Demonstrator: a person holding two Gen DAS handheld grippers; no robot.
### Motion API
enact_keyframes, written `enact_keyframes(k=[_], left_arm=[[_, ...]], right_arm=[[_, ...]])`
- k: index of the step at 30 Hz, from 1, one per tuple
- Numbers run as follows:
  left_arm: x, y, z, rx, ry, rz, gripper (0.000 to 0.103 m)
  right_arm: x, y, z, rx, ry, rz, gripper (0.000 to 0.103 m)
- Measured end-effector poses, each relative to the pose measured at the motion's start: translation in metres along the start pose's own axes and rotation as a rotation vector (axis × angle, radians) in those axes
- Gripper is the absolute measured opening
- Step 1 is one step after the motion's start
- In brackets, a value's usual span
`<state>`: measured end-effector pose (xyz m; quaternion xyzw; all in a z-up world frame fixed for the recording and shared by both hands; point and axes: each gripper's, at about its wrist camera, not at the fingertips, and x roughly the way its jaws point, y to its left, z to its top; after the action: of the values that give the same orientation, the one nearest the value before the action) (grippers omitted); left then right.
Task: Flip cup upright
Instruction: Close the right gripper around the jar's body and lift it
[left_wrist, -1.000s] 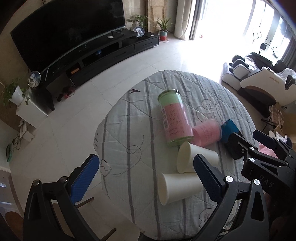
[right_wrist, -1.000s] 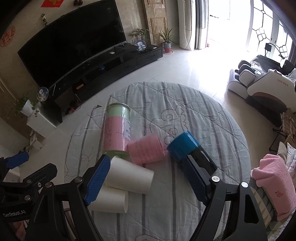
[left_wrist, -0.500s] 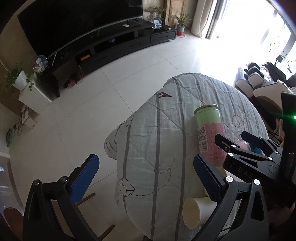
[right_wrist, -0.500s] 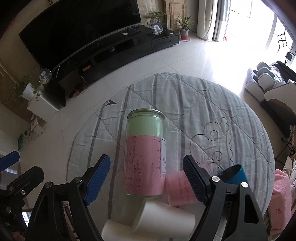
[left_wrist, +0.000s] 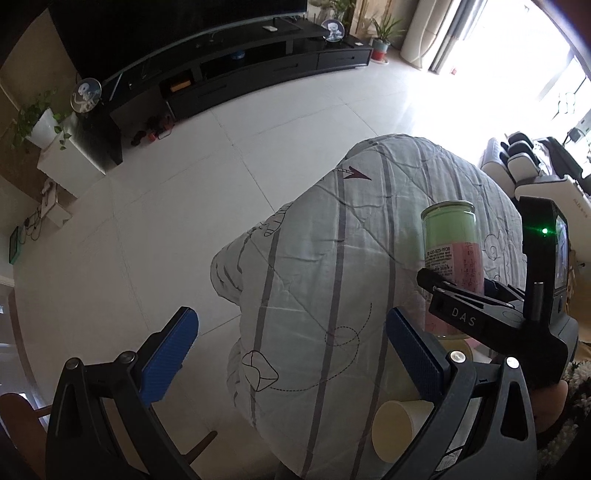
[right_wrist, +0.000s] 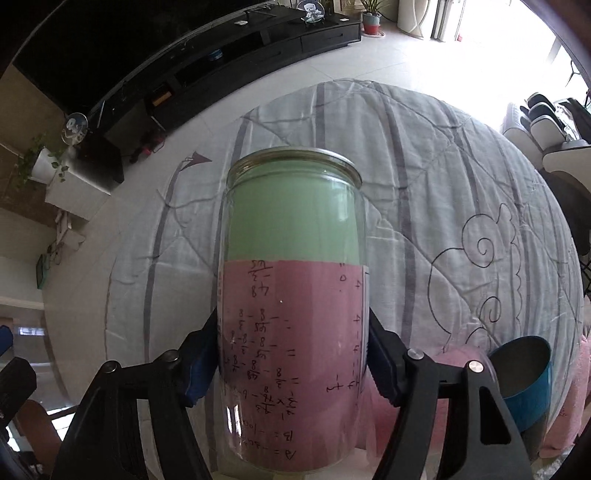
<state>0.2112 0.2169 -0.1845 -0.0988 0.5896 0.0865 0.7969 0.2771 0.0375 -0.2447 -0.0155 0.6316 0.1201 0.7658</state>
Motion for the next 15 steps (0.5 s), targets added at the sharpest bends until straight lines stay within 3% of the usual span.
enact_keyframes(k=[15], left_arm=[[-0.054, -0.035, -0.015, 0.057, -0.092, -0.052, 0.103]], right_arm=[[-0.092, -0.015, -0.024, 0.001, -0.13, 0.028, 0.07]])
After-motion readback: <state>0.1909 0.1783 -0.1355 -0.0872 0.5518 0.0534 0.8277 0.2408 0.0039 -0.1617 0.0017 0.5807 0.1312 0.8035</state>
